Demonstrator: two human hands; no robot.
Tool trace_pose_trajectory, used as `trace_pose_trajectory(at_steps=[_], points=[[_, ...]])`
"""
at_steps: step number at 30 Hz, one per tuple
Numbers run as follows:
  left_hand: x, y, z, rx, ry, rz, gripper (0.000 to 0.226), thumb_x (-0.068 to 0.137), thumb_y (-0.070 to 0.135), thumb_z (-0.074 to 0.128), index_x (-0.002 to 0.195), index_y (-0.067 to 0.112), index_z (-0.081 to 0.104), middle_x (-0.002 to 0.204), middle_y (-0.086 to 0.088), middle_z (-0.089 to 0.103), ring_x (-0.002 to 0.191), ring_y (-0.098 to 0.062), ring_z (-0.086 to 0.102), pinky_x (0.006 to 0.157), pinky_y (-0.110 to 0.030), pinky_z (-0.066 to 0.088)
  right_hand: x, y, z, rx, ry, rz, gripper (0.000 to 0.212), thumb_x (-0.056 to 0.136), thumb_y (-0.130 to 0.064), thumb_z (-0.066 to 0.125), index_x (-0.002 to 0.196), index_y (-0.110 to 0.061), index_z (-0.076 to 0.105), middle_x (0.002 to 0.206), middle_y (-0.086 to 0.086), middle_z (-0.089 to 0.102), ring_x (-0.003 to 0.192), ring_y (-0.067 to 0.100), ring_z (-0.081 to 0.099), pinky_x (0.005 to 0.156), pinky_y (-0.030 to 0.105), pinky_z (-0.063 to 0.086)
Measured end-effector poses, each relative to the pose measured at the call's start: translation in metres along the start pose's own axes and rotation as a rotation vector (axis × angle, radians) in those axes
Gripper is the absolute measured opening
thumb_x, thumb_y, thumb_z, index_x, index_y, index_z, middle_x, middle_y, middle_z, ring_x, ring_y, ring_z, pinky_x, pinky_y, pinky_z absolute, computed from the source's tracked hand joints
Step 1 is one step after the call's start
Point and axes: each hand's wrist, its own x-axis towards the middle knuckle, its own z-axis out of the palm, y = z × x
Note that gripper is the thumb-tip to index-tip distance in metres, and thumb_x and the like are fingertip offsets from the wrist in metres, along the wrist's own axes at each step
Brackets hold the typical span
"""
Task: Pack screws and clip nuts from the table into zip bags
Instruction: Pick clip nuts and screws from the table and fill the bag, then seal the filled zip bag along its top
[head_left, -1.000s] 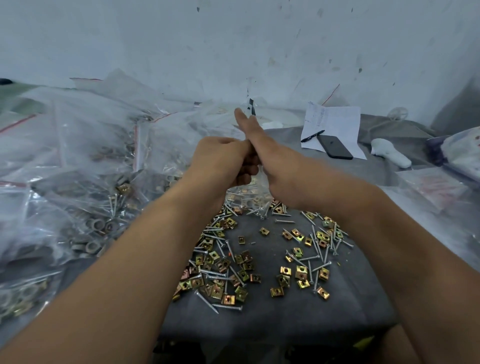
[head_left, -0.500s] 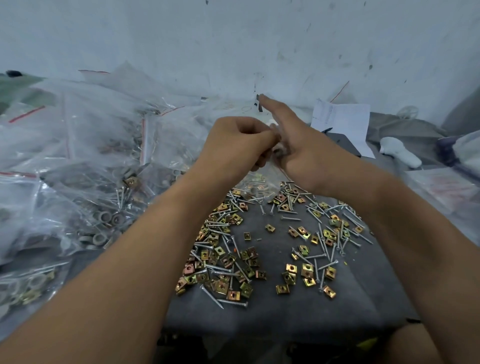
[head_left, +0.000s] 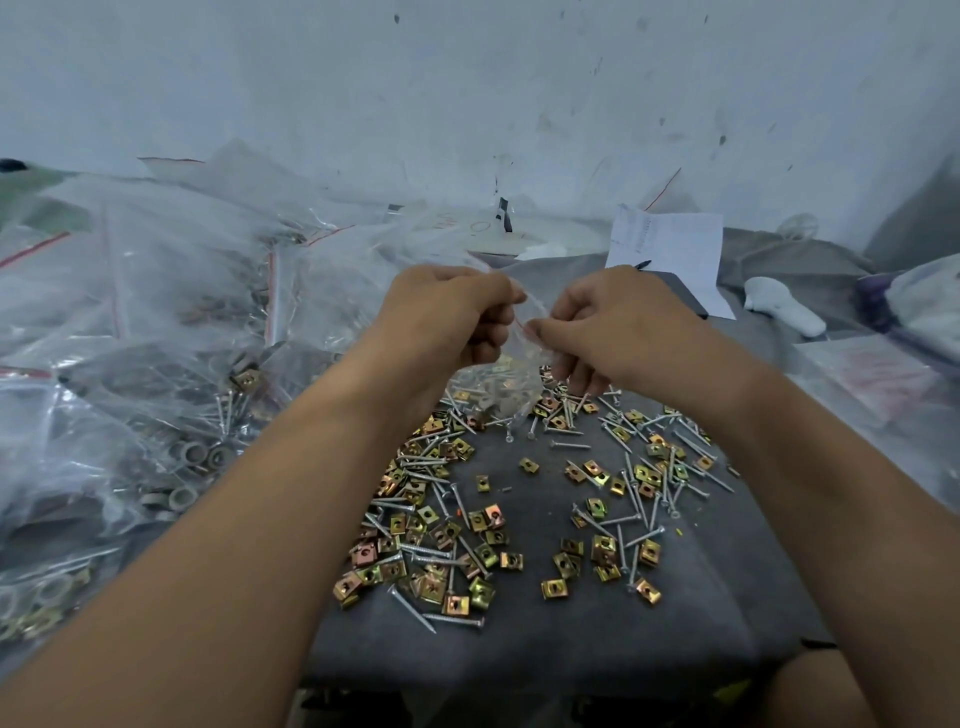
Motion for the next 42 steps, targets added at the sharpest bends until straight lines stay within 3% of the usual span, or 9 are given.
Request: trace_pose_trajectory(at_steps=[4, 7, 14, 16, 20, 23, 26, 34, 42], points=[[0.002, 0.001, -0.003, 0.068, 0.041, 0.065, 0.012, 0.091, 0.008, 0.076, 0.089, -0.004, 0.077, 0.061, -0.003, 0.064, 0.052, -0.015, 0.056, 0.050, -0.025, 0.048, 0.001, -0.002, -0.004, 0.083, 0.161, 0.037, 0.034, 0.079, -0.044, 0.088, 0.078, -0.016, 0.069, 0.059, -0.002, 0.072, 0.046, 0.010, 0.067, 0.043, 0.021, 0.048], [0.002, 0.001, -0.005, 0.103, 0.067, 0.105, 0.014, 0.092, 0.011, 0.077, 0.089, -0.003, 0.077, 0.063, -0.004, 0.067, 0.053, -0.014, 0.058, 0.052, -0.025, 0.049, -0.001, -0.003, -0.010, 0.173, 0.273, 0.018, 0.039, 0.070, -0.045, 0.093, 0.077, -0.016, 0.069, 0.058, 0.000, 0.072, 0.046, 0.012, 0.067, 0.044, 0.022, 0.050], [-0.002, 0.007, -0.008, -0.162, -0.018, 0.040, 0.020, 0.097, 0.013, 0.072, 0.105, -0.004, 0.075, 0.081, -0.010, 0.076, 0.072, -0.019, 0.074, 0.065, -0.026, 0.059, -0.001, 0.008, -0.015, 0.385, 0.359, -0.147, 0.019, 0.090, -0.037, 0.079, 0.086, -0.020, 0.074, 0.068, 0.001, 0.072, 0.054, 0.012, 0.063, 0.054, 0.024, 0.051], [-0.003, 0.007, -0.010, -0.095, -0.042, 0.106, 0.016, 0.094, 0.005, 0.075, 0.106, -0.005, 0.076, 0.086, -0.015, 0.078, 0.081, -0.023, 0.077, 0.071, -0.026, 0.060, 0.000, 0.013, -0.017, 0.400, 0.398, -0.170, 0.015, 0.093, -0.034, 0.077, 0.088, -0.020, 0.074, 0.069, 0.000, 0.071, 0.057, 0.011, 0.063, 0.056, 0.024, 0.052], [-0.005, 0.002, -0.011, 0.027, 0.012, 0.174, 0.008, 0.097, 0.006, 0.074, 0.097, 0.000, 0.078, 0.083, -0.013, 0.078, 0.076, -0.022, 0.075, 0.067, -0.027, 0.058, -0.002, 0.023, -0.013, 0.327, 0.263, -0.198, 0.021, 0.087, -0.043, 0.080, 0.099, -0.027, 0.074, 0.087, -0.007, 0.071, 0.075, 0.005, 0.065, 0.067, 0.019, 0.054], [-0.006, 0.004, -0.010, 0.065, 0.041, 0.237, 0.011, 0.100, 0.009, 0.072, 0.099, 0.000, 0.078, 0.080, -0.010, 0.078, 0.072, -0.020, 0.074, 0.066, -0.028, 0.059, -0.003, 0.027, -0.004, 0.176, 0.202, -0.201, 0.023, 0.080, -0.028, 0.089, 0.098, -0.027, 0.074, 0.091, -0.006, 0.073, 0.076, 0.004, 0.067, 0.069, 0.017, 0.053], [-0.009, 0.008, -0.009, 0.077, 0.044, 0.334, 0.012, 0.100, 0.008, 0.071, 0.102, -0.001, 0.078, 0.079, -0.011, 0.078, 0.068, -0.020, 0.073, 0.063, -0.029, 0.060, -0.001, 0.027, -0.004, 0.361, 0.295, -0.213, 0.011, 0.083, -0.014, 0.085, 0.091, -0.017, 0.078, 0.083, 0.004, 0.076, 0.072, 0.007, 0.068, 0.071, 0.022, 0.058], [-0.015, 0.011, -0.013, 0.382, 0.112, 0.409, 0.014, 0.100, 0.015, 0.073, 0.095, 0.005, 0.081, 0.073, -0.008, 0.076, 0.060, -0.016, 0.067, 0.058, -0.036, 0.055, -0.005, 0.029, -0.009, 0.596, 0.317, -0.193, 0.005, 0.090, -0.019, 0.079, 0.094, -0.016, 0.078, 0.086, 0.006, 0.078, 0.074, 0.014, 0.066, 0.074, 0.029, 0.056], [-0.017, 0.016, -0.014, 0.407, 0.166, 0.525, 0.019, 0.099, 0.024, 0.076, 0.092, 0.007, 0.081, 0.072, -0.007, 0.073, 0.056, -0.008, 0.059, 0.055, -0.021, 0.047, -0.010, 0.022, -0.016, 0.635, 0.376, -0.283, 0.021, 0.094, -0.023, 0.075, 0.103, -0.004, 0.076, 0.083, 0.006, 0.072, 0.072, 0.016, 0.061, 0.072, 0.030, 0.056]])
